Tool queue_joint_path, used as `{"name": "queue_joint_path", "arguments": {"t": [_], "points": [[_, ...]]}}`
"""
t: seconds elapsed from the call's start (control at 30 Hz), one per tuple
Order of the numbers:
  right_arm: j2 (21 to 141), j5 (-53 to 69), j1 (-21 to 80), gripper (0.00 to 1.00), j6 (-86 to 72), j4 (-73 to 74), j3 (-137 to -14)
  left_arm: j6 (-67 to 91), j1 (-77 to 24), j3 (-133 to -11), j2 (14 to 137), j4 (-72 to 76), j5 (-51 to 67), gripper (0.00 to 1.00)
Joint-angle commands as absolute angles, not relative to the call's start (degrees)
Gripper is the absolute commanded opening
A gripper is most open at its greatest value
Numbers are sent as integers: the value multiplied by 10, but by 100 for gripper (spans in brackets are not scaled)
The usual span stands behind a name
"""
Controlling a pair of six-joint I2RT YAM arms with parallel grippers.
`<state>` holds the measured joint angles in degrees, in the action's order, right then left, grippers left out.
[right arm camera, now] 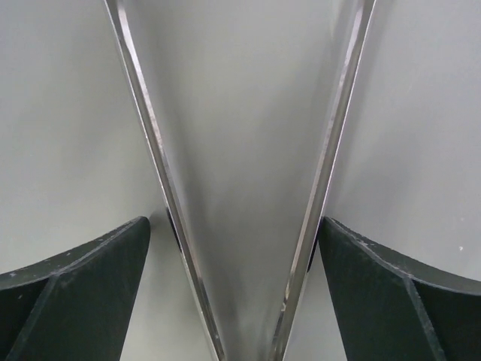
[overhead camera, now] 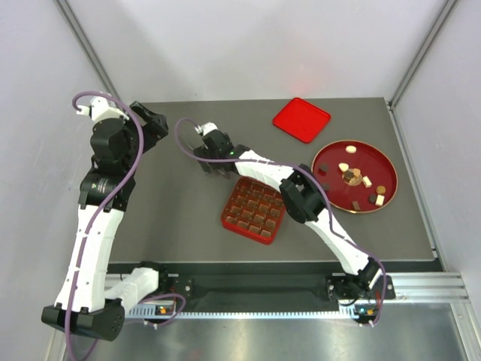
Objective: Pack the chocolate
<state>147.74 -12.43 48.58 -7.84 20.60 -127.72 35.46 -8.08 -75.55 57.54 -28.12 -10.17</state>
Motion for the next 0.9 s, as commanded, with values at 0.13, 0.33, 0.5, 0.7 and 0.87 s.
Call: {"name": "queue_joint_path", "arguments": {"t": [0.13, 0.33, 0.5, 0.7, 0.87], "points": [[1498, -140, 487, 82, -84, 232, -1309, 352, -82, -766, 570, -245, -112, 84], [1483, -134, 483, 69, -63, 235, -1308, 335, -82, -766, 573, -248, -101, 84], [1434, -124, 477, 59, -52, 227, -1295, 299, -82, -759, 564, -272, -103, 84], [1344, -95, 466, 54, -58, 221, -1269, 283, -82, -710, 533, -302, -84, 83], [1283, -69, 454, 51, -72, 223, -1225, 276, -82, -682, 513, -316, -76, 82]]}}
